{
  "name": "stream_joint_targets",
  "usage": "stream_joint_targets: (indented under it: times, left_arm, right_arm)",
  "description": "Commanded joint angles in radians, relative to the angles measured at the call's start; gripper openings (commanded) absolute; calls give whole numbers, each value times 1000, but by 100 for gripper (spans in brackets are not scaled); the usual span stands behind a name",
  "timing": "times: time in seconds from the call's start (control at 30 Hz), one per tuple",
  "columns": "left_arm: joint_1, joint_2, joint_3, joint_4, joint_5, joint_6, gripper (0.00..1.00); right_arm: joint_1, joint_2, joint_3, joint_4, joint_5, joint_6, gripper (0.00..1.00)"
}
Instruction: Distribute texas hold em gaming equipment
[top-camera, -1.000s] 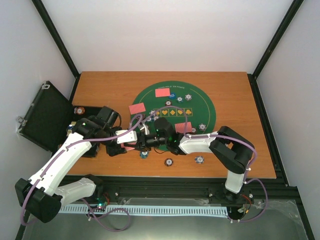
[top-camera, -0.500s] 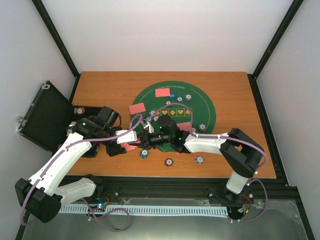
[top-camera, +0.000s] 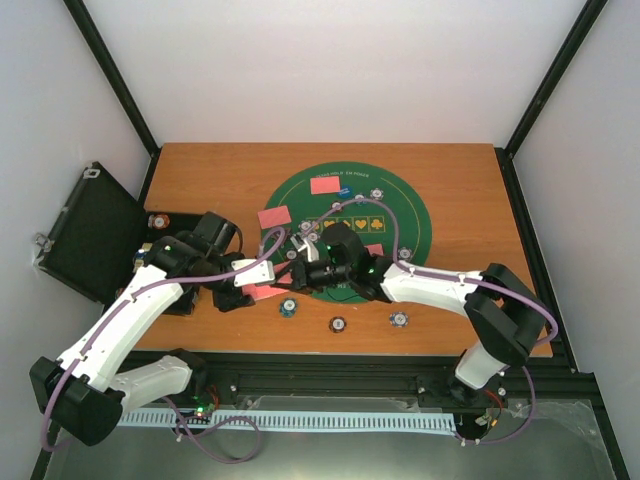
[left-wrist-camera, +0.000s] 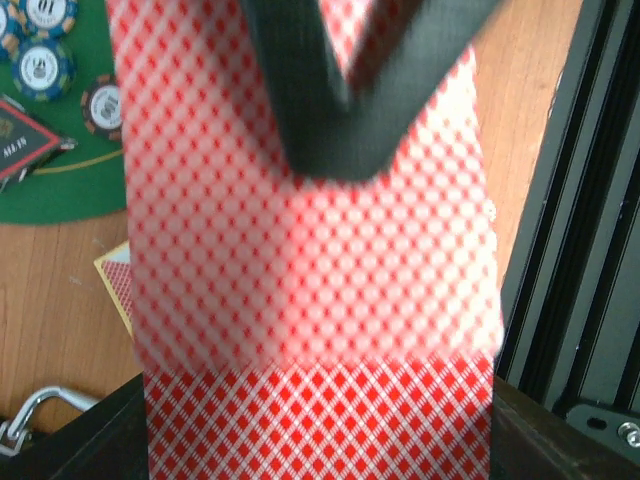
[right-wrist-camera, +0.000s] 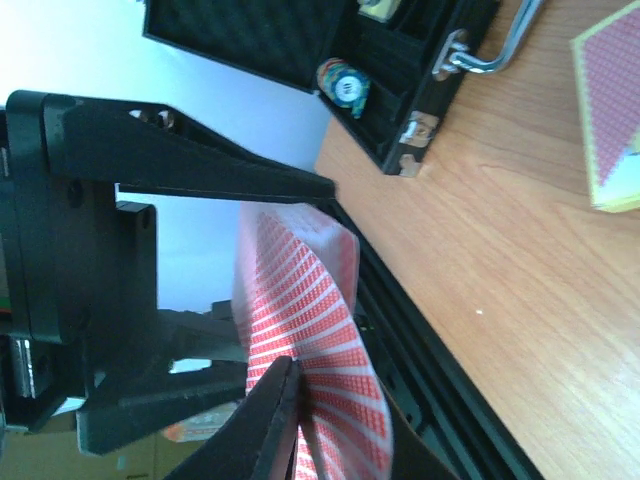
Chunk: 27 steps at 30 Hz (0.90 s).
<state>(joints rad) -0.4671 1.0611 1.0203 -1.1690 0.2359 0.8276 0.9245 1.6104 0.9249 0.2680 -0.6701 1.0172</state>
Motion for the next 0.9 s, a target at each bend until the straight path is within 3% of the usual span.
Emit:
stream_joint_targets:
  times: [0.0,0.17,0.3,0.6,0.87]
  left_arm:
    - [2,-14,47,-24,-12,10,11]
    - [2,-15,47,-24,-16,11,11]
    - [2,-16,45,-22,-18,11,11]
    - [2,-22,35,-16,-19,11,11]
    - [2,-42,34,-30,-12,11,11]
  right_arm:
    - [-45,-26,8,-207,54,-86,13]
    - [-67,-50,5,-228,46,-103,21]
    - [-73,-58,-23,-181,40,-68,3]
    - [-106,-107,-2,-231,21,-107,3]
    - [-274,-61,101,-381,-26,-241,3]
